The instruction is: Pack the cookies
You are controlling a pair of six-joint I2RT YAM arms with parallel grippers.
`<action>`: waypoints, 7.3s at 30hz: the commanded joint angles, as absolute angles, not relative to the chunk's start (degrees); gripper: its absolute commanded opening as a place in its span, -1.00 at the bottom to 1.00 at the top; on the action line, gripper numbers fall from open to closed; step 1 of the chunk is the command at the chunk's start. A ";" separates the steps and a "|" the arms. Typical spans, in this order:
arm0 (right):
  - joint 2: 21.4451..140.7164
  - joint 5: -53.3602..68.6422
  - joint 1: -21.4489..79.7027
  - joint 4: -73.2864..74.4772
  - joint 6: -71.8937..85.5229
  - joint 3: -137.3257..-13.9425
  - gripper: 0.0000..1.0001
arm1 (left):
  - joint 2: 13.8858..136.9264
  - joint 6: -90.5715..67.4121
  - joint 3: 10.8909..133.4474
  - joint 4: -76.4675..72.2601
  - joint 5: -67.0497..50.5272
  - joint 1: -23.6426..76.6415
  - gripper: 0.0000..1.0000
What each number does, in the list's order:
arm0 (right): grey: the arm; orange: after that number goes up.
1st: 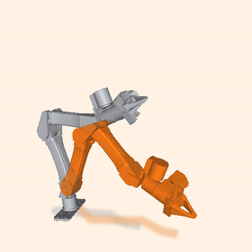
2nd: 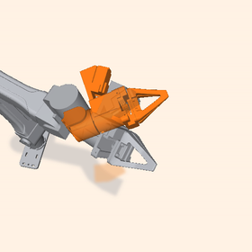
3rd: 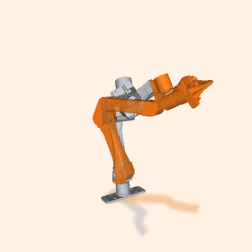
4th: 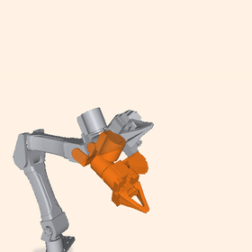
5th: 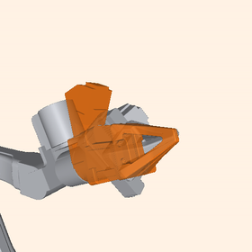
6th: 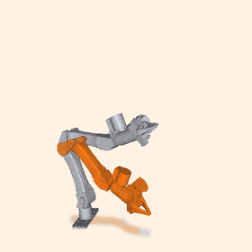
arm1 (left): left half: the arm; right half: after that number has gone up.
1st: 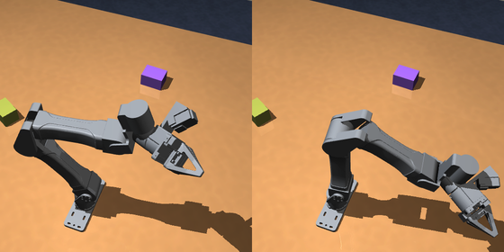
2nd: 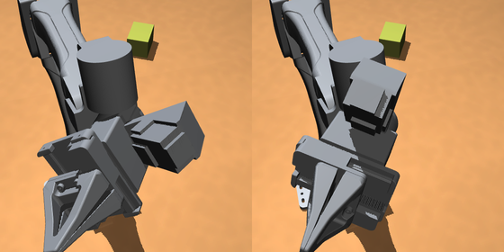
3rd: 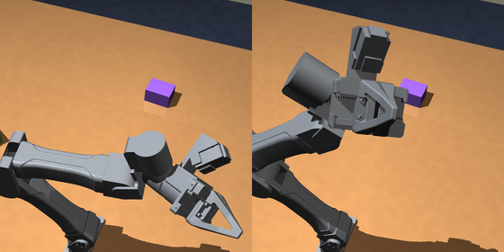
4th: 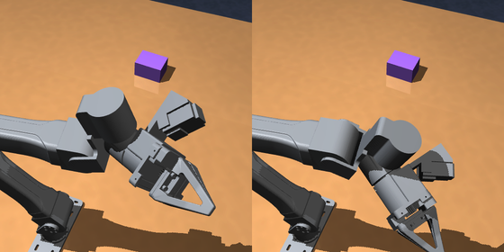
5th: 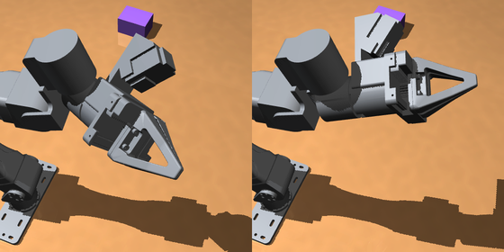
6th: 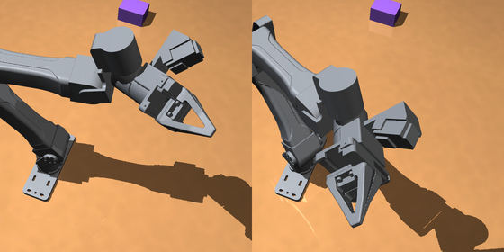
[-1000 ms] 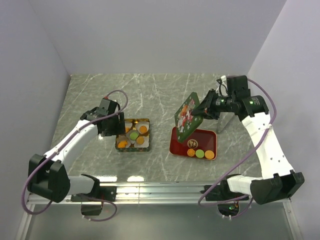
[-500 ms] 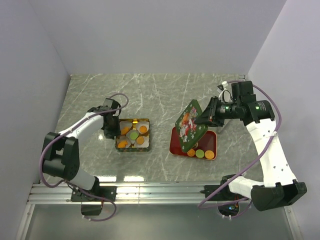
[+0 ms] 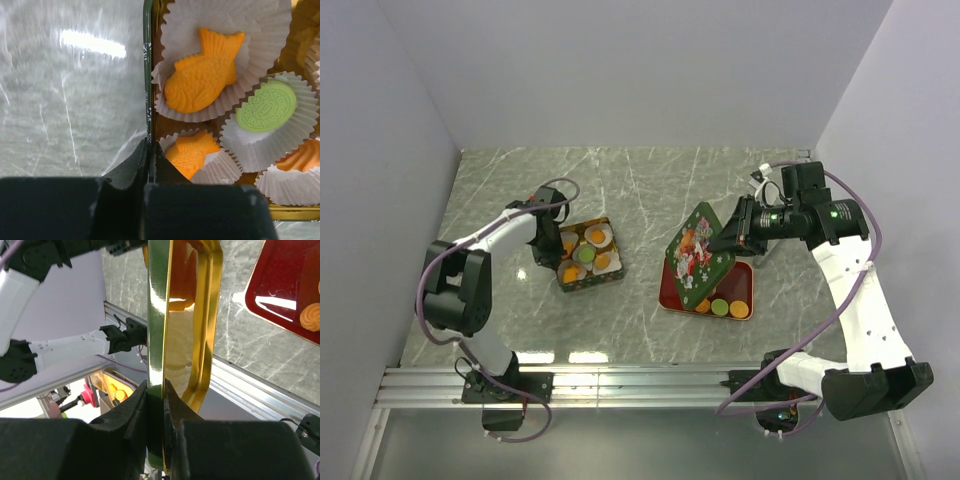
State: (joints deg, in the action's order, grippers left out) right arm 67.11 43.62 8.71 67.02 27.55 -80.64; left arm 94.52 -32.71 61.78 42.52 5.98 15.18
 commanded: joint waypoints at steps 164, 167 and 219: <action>127.62 34.19 19.86 21.80 43.86 -94.93 -0.06 | 125.68 -39.63 99.40 32.60 -27.78 6.68 0.29; 127.44 35.24 20.21 20.66 44.74 -93.70 -0.09 | 125.77 -41.04 100.54 33.92 -26.37 7.03 0.31; 116.64 34.89 11.95 18.29 40.69 -81.21 0.06 | 129.20 -41.66 111.71 45.70 -17.93 10.37 0.42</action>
